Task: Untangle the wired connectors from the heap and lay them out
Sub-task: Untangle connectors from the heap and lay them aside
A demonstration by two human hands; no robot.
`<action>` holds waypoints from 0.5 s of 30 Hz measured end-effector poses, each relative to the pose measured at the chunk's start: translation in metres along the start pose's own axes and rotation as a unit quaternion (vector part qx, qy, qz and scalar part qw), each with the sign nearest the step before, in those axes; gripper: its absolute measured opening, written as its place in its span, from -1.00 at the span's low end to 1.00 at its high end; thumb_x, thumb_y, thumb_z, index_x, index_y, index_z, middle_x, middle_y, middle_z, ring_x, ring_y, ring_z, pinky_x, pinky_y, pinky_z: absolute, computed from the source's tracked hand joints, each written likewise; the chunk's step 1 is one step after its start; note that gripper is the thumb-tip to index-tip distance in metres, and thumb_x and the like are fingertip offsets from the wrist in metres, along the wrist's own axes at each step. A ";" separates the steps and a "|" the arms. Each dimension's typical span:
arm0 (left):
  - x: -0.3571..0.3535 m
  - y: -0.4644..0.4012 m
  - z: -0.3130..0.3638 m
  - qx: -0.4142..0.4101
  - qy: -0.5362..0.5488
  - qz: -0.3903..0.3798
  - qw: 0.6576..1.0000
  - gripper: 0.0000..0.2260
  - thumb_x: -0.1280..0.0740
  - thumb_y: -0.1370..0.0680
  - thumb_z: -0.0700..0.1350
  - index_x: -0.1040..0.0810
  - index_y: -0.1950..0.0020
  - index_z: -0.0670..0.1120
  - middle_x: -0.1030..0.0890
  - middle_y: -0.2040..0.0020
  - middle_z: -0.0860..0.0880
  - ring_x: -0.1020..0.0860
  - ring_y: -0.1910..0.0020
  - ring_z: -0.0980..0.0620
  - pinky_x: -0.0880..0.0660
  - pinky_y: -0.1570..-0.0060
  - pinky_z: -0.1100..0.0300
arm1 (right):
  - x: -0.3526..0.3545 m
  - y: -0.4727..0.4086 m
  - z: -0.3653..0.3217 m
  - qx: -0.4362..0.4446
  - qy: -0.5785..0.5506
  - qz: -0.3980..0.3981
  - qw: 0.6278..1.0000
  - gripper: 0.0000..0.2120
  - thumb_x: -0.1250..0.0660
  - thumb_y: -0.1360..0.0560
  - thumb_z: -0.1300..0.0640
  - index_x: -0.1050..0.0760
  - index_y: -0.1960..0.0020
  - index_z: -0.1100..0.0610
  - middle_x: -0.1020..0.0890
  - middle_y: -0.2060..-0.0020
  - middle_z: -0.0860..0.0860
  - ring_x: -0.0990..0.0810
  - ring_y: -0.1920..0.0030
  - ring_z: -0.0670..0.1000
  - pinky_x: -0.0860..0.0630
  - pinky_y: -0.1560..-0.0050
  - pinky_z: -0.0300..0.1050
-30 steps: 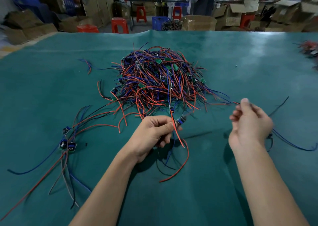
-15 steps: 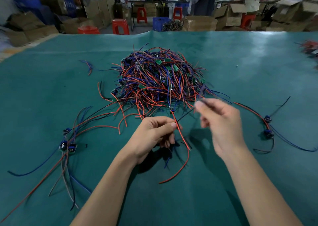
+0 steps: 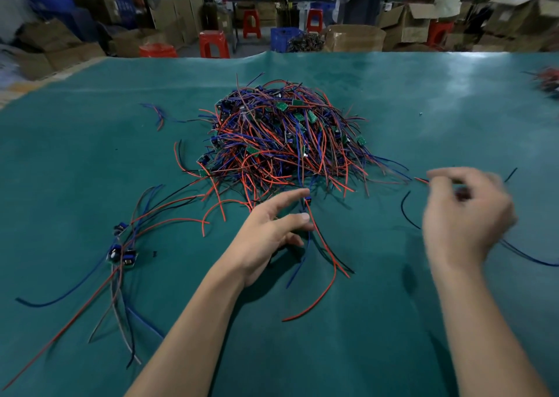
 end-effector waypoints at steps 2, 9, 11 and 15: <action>-0.001 0.000 -0.003 0.011 -0.026 -0.014 1.000 -0.63 -0.33 -0.57 -0.31 -0.51 -0.37 -0.14 -0.70 0.12 -0.01 -0.63 0.14 0.06 -0.48 0.29 0.27 | -0.025 0.023 -0.022 0.065 -0.012 -0.147 0.987 -0.85 -0.34 -0.40 0.16 -0.69 0.13 0.03 -0.64 0.24 -0.02 -0.60 0.22 0.06 -0.52 0.07 -0.09; 0.002 -0.002 -0.004 0.009 -0.043 0.009 0.999 -0.61 -0.37 -0.55 -0.28 -0.49 -0.37 -0.09 -0.63 -0.11 -0.02 -0.53 0.16 0.09 -0.42 0.34 0.28 | -0.069 0.099 -0.048 0.161 0.025 -0.448 0.879 -0.90 -0.41 -0.51 0.05 -0.66 0.11 0.06 -0.65 0.30 -0.05 -0.49 0.15 0.07 -0.49 0.06 0.09; 0.004 -0.002 -0.003 0.008 0.001 0.029 1.000 -0.64 -0.34 -0.58 -0.28 -0.43 -0.37 -0.09 -0.59 0.02 -0.13 -0.50 0.28 0.10 -0.35 0.42 0.28 | -0.066 0.097 -0.052 0.142 -0.046 -0.430 0.890 -0.94 -0.46 -0.48 0.14 -0.71 0.08 0.01 -0.64 0.32 -0.07 -0.53 0.21 0.01 -0.50 0.08 0.00; 0.002 -0.003 -0.001 -0.011 0.016 0.014 1.000 -0.84 -0.29 -0.63 -0.16 -0.53 -0.19 -0.15 -0.52 0.07 -0.19 -0.40 0.38 0.11 -0.25 0.49 0.30 | -0.066 0.096 -0.056 0.100 -0.121 -0.464 0.872 -0.85 -0.51 -0.46 0.19 -0.70 0.03 -0.02 -0.58 0.38 -0.07 -0.48 0.38 -0.09 -0.37 0.28 -0.30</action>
Point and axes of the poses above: each hand's wrist, its own y-axis away from the middle knuckle, its own x-axis out of the back of the hand, z = x × y, the point moved 5 cm from there along -y, towards the middle knuckle
